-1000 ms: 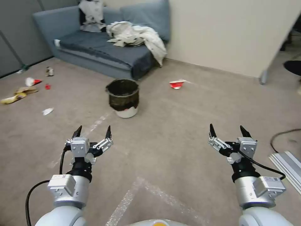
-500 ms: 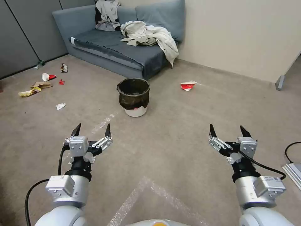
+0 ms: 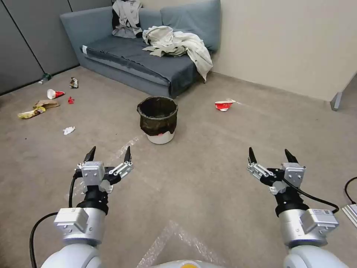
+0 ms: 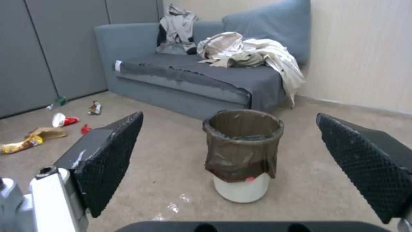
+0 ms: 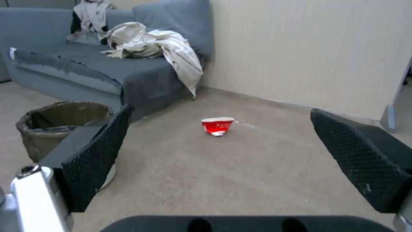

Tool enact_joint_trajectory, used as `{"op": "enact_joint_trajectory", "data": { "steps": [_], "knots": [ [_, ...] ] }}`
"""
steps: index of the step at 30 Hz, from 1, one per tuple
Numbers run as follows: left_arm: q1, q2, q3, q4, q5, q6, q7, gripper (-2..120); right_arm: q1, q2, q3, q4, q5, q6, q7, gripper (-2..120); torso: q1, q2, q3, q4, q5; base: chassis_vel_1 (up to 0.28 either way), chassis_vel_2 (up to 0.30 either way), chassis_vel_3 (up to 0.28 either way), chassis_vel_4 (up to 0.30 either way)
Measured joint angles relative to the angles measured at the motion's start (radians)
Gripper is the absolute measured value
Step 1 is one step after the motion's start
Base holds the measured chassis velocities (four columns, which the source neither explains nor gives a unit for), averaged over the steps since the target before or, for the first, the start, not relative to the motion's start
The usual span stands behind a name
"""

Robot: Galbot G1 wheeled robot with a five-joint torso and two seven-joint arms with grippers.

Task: Pick up the trash can from the floor.

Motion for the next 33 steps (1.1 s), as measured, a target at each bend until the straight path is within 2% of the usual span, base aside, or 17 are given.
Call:
{"op": "enact_joint_trajectory", "data": {
  "steps": [33],
  "knots": [
    [0.004,-0.002,-0.004,0.000,-0.003,0.000,-0.017,100,-0.001,-0.003,-0.009,-0.013,-0.018,0.007,0.005,100,0.000,0.000,0.000,0.0000,-0.0001,-0.160,0.163,0.167,-0.160]
  ]
}}
